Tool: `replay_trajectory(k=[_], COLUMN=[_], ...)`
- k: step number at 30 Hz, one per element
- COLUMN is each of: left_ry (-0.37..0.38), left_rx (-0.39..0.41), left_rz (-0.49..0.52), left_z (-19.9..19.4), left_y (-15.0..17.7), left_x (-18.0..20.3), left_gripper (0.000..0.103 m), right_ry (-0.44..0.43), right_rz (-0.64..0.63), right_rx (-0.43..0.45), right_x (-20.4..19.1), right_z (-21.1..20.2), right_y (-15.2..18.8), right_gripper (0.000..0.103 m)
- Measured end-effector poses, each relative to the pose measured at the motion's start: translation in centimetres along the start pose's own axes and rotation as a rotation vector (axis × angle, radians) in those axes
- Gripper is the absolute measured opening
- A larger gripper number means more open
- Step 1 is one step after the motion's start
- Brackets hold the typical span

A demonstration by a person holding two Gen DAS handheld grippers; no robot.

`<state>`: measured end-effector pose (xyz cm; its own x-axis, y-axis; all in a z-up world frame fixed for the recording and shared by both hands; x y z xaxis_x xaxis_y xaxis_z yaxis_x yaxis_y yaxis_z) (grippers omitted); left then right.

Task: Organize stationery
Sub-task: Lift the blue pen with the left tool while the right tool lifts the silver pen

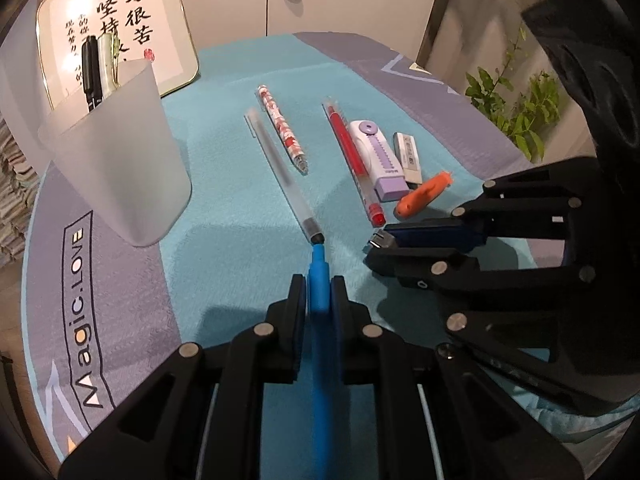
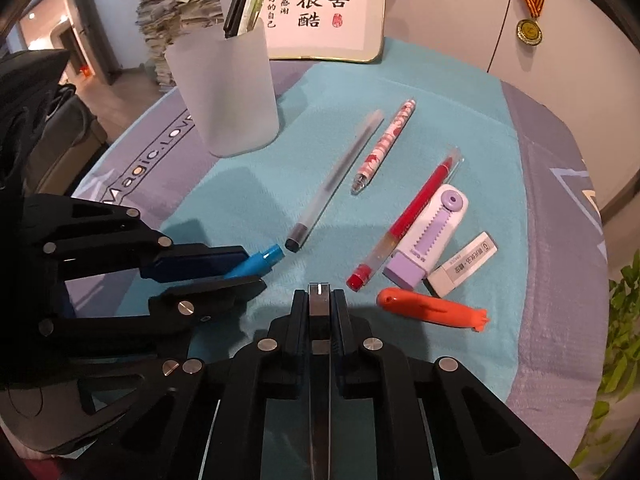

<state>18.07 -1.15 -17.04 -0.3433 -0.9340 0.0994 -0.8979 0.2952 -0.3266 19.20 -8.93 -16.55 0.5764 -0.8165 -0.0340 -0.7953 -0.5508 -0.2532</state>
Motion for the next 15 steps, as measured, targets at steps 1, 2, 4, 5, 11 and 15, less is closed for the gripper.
replay_trajectory(k=[1,2,4,5,11,15], left_ry=[0.005,0.006,0.006,0.009,-0.007,-0.005], left_rx=[0.002,0.010,0.026,0.036,0.023,-0.011], left_rz=[-0.007,-0.015,-0.022,-0.019,0.001,0.012], left_z=[-0.1,-0.4,-1.1,-1.5,-1.6,-0.4], left_y=[0.1,0.2,0.5,0.6,0.6,0.4], left_x=[-0.1,-0.2,-0.3,-0.3,0.1,0.5], left_gripper=[0.009,0.009,0.009,0.009,0.009,0.013], right_ry=[-0.001,-0.004,-0.009,-0.006,-0.008,-0.016], right_rz=[0.005,0.008,0.011,0.011,0.014,0.020], right_rx=[0.013,0.028,0.058,0.080,0.120,0.117], right_x=[0.0,0.1,0.2,0.2,0.1,0.1], right_z=[-0.5,-0.9,-1.9,-2.6,-4.2,-4.1], right_y=[0.2,0.3,0.6,0.9,2.1,2.3], right_gripper=[0.012,0.012,0.012,0.012,0.012,0.012])
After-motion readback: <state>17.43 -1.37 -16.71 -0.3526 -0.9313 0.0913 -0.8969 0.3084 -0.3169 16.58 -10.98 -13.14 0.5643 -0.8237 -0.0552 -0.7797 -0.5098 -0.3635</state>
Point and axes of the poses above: each gripper's, at about its wrist camera, not at the fingertips, and z roughly the way its jaws point, x to its right, y to its underside, the point moved 1 cm from there along z, roughly the way its jaws point, and after that the axes turned 15 degrees about -x, right-handed, at the moved point
